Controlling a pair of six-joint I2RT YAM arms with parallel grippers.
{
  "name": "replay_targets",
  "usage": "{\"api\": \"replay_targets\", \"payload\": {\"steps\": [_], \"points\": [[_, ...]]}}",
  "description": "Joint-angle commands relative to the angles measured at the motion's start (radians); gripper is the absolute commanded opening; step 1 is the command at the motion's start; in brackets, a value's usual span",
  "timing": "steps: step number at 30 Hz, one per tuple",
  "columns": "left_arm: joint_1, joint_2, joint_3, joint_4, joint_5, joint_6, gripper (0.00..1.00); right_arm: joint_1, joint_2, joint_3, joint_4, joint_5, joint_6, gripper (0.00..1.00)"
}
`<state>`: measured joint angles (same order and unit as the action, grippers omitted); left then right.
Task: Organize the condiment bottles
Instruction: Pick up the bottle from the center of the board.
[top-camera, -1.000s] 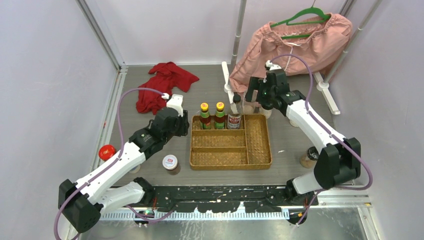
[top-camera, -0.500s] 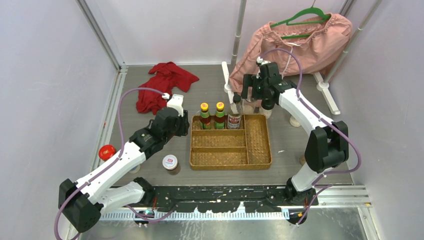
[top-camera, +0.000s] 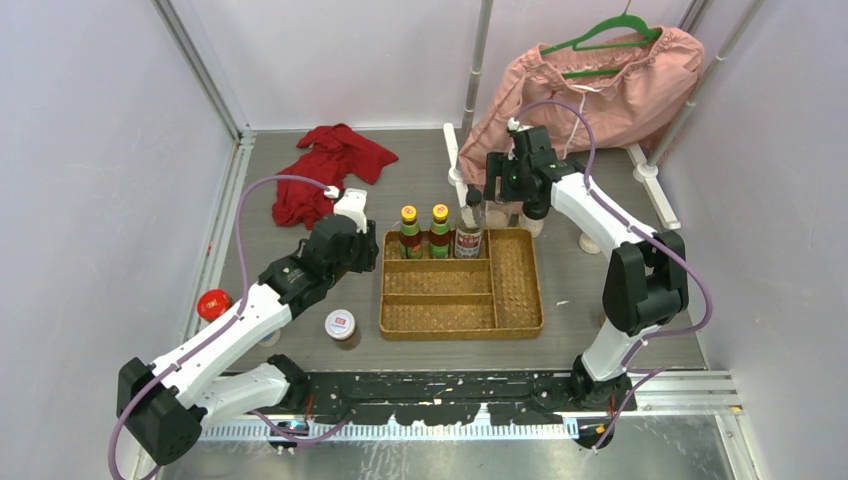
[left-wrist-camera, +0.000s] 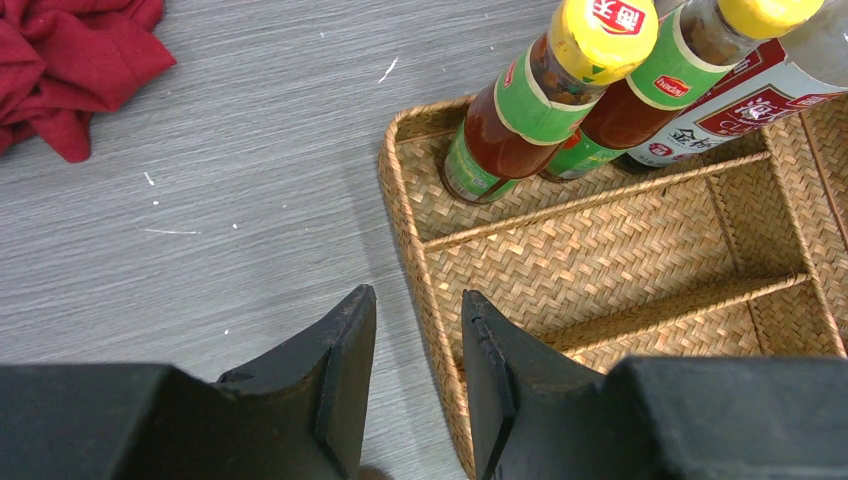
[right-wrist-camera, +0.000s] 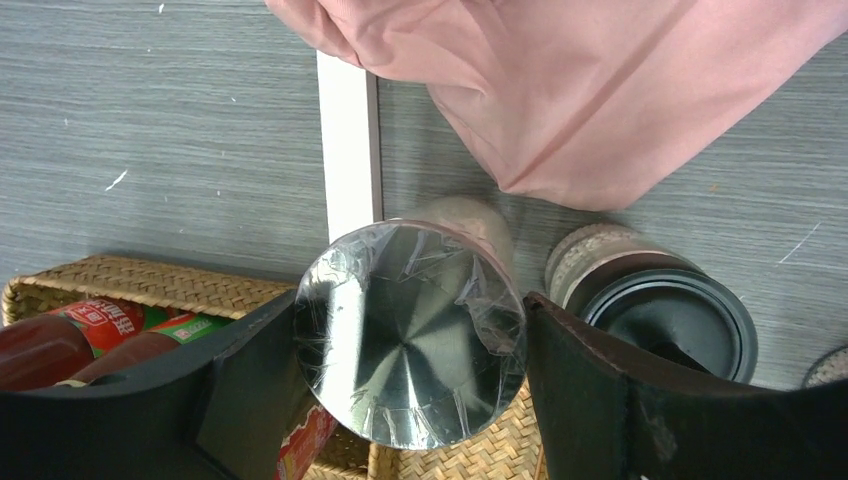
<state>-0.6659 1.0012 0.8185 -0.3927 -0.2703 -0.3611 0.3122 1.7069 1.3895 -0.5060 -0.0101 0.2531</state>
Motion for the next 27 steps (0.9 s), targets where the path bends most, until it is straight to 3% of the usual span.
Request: {"api": "replay_targets", "payload": {"steps": [1,15,27], "points": [[-0.003,-0.016,0.007,0.056,-0.008,0.005,0.38,0.005,-0.006,0.042,0.003,0.04,-0.008,0.79],[-0.003,-0.019,-0.004,0.061,-0.004,0.003,0.37,0.025,-0.034,0.052,0.02,0.085,-0.025,0.64],[-0.003,-0.037,-0.008,0.053,0.0,-0.008,0.37,0.032,-0.12,0.097,0.011,0.102,-0.027,0.6]]}}
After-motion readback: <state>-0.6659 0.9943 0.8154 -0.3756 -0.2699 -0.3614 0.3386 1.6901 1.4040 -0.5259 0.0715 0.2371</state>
